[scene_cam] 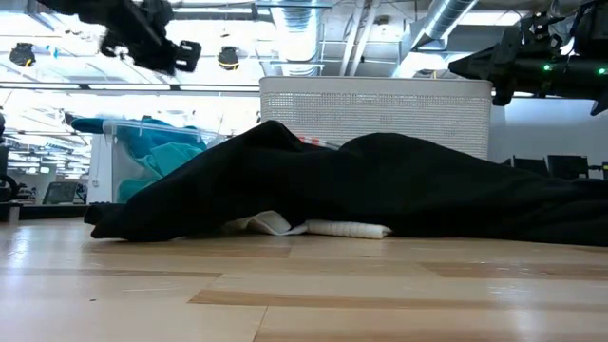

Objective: Pick & Place Cloths
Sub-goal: Put the blue shorts into the transparent container

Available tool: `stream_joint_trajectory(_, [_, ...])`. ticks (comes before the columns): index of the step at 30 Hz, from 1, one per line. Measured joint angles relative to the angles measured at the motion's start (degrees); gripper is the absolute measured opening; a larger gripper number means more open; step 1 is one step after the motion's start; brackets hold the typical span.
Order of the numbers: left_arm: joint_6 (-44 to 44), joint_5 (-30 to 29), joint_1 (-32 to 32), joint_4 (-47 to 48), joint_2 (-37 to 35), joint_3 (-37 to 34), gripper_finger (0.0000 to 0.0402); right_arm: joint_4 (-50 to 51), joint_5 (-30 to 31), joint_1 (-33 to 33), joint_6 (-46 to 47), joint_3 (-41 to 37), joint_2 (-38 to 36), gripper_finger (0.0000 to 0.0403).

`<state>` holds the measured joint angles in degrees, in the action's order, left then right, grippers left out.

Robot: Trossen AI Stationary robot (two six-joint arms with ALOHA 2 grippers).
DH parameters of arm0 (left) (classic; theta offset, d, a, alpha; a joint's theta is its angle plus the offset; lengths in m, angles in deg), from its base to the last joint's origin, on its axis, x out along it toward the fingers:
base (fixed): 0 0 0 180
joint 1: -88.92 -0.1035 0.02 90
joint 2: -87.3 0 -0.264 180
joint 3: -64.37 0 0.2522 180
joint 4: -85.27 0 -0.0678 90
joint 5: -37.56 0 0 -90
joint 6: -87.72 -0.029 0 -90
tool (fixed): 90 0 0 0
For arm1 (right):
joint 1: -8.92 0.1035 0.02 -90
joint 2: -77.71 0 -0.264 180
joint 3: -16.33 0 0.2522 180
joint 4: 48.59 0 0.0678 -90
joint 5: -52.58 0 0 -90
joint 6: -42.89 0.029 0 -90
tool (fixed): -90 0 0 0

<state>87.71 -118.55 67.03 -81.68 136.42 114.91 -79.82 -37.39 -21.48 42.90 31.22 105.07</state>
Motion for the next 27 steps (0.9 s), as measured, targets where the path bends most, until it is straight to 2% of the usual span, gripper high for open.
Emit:
stream_joint_trajectory(3, [3.6,9.9,-5.0,4.9,1.9,0.1,0.0,0.0,0.0,0.0,0.0,0.0,0.0,0.0037])
stream_joint_trajectory(6, [14.0,17.5,-10.4,15.9,3.5,2.6,0.0,0.0,0.0,0.0,0.0,0.0,0.0,0.0037])
stream_joint_trajectory(9, [16.8,24.8,-14.8,24.3,4.7,5.9,0.0,0.0,0.0,0.0,0.0,0.0,0.0,0.0037])
stream_joint_trajectory(15, [17.0,30.5,-18.1,34.7,7.5,11.3,0.0,0.0,0.0,0.0,0.0,0.0,0.0,0.0037])
stream_joint_trajectory(19, [18.7,30.6,-18.9,40.7,11.0,13.7,0.0,0.0,0.0,0.0,0.0,0.0,0.0,0.0037])
stream_joint_trajectory(23, [21.8,31.3,-21.8,46.9,15.2,14.1,0.0,0.0,0.0,0.0,0.0,0.0,0.0,0.0037])
stream_joint_trajectory(27, [24.4,35.2,-24.3,48.9,20.1,13.9,0.0,0.0,0.0,0.0,0.0,0.0,0.0,0.0037])
